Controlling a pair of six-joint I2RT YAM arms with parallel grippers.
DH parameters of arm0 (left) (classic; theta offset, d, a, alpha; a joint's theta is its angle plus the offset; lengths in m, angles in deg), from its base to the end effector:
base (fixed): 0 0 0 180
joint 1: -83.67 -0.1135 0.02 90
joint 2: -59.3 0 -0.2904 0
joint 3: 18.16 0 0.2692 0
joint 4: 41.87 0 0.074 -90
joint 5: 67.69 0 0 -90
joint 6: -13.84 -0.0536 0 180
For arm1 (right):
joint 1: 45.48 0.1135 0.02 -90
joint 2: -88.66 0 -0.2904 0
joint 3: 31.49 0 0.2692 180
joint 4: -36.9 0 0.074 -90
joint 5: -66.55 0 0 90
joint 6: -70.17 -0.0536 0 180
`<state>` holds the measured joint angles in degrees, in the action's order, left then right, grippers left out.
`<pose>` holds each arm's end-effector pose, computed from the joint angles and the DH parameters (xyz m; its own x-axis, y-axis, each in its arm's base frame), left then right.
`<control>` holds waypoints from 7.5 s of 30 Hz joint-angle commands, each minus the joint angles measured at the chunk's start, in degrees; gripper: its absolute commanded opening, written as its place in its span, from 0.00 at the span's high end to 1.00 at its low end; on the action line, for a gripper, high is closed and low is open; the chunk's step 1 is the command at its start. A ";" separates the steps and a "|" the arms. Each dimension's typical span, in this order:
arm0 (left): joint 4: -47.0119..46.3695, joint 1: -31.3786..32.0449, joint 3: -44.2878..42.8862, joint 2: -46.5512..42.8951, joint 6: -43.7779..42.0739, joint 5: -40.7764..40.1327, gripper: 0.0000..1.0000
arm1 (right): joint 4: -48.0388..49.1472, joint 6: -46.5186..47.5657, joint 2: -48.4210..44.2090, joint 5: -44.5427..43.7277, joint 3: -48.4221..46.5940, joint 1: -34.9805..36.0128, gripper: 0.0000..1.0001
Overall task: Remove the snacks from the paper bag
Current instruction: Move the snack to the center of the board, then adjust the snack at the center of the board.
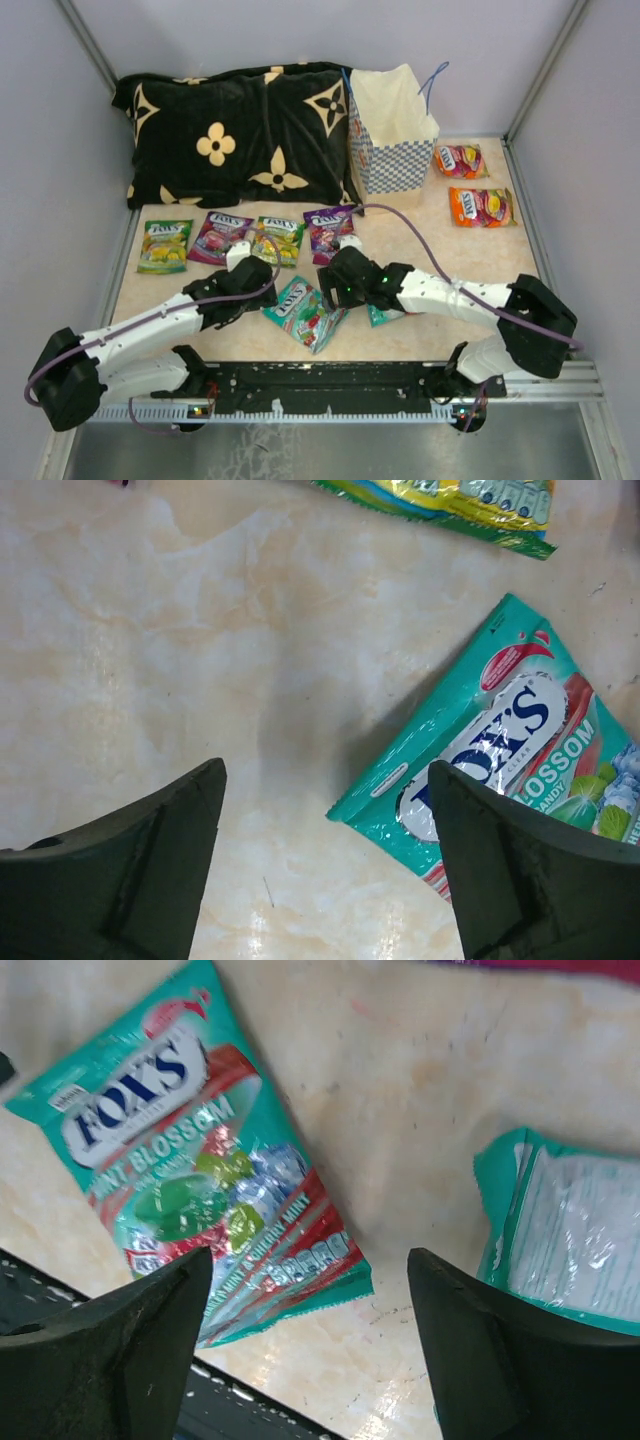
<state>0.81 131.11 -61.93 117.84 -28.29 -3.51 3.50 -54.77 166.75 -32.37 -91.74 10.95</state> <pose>0.1488 -0.1275 0.1895 -0.7566 -0.1630 -0.6332 -0.0844 0.9847 -0.1527 0.1705 0.2419 0.2162 -0.7941 -0.1734 -0.5825 -0.3838 0.8862 0.2594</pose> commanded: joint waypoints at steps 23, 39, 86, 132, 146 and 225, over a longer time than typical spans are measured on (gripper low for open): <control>-4.41 0.97 0.45 14.61 0.26 4.31 0.47 | 12.04 -7.63 10.42 5.49 4.85 1.85 0.66; 12.37 0.24 -2.55 7.52 18.19 -8.75 0.41 | 14.11 1.79 23.99 12.40 -11.20 0.83 0.73; 10.42 -13.34 -19.56 -6.64 -19.83 4.90 0.18 | 39.67 -22.58 41.41 22.51 -14.94 4.44 1.00; -31.43 4.10 -28.37 37.39 -18.14 34.85 0.24 | -8.05 2.35 -19.48 12.52 9.63 -47.17 0.24; -35.37 4.21 -31.24 49.01 -15.54 35.92 0.32 | 6.69 5.42 -4.58 16.90 10.39 -50.01 0.49; -28.27 -2.18 -15.68 14.50 -43.61 31.70 1.00 | 17.56 9.25 -23.89 32.73 14.84 -40.87 0.07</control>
<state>-27.16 128.92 -79.73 136.42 -63.23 26.35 13.08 -47.63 144.19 -6.28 -77.67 -30.21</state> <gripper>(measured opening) 0.005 0.827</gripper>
